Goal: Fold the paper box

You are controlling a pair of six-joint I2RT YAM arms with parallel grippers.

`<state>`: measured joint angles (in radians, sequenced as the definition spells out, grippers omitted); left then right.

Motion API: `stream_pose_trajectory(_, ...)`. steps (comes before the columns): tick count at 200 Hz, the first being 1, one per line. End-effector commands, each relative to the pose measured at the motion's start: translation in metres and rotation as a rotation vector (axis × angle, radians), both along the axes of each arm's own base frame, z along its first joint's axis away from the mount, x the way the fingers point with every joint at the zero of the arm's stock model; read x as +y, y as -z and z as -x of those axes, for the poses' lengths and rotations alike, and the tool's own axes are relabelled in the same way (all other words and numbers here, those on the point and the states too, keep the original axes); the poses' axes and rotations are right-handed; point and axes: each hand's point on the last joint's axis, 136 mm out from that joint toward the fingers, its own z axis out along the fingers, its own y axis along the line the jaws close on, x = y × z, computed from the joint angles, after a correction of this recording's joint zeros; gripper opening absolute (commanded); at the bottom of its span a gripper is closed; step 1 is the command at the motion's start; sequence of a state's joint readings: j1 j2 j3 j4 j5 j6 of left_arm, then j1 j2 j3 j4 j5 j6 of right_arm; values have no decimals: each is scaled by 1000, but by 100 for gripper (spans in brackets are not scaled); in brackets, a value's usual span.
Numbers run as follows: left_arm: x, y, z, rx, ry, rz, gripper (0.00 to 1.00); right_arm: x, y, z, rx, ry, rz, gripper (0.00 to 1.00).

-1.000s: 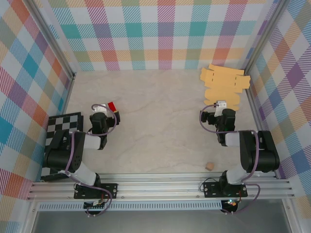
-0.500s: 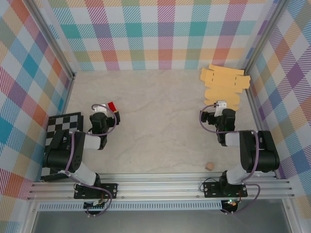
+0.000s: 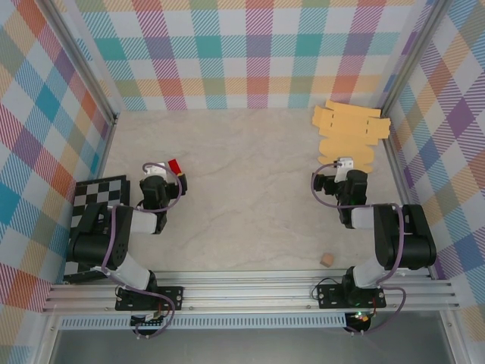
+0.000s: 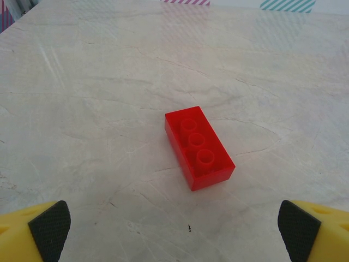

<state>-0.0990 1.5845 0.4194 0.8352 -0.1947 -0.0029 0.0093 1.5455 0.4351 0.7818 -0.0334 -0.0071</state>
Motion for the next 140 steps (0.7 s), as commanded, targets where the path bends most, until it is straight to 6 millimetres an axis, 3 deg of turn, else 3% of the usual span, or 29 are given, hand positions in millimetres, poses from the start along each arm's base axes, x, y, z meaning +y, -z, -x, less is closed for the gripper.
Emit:
stream_pose_trajectory(1,3,-2,3,1,5,-9,100,-3,-5,1,-6,13,-16,100)
stream_pose_trajectory(20,5,-15,5,-7,-17,-25,100,-2,-4,2,-6,8,-18,100)
stream_pose_trajectory(38,18,-42,11,3,-116,-37,100,1,-13,0,65,-9,-17,100)
stream_pose_trajectory(64,47,-82,35,-84,-328,47,100,-17,-49,-13,152,120,-35,100)
stream_pose_trajectory(90,44,-106,38,-51,-339,113,100,-36,-70,-30,236,251,-37,100)
stream_pose_trajectory(122,62,-110,42,5,-556,280,100,-37,-62,-70,367,284,-65,100)
stream_pose_trajectory(140,43,-120,25,40,-444,341,100,-44,-47,-94,430,302,-104,100)
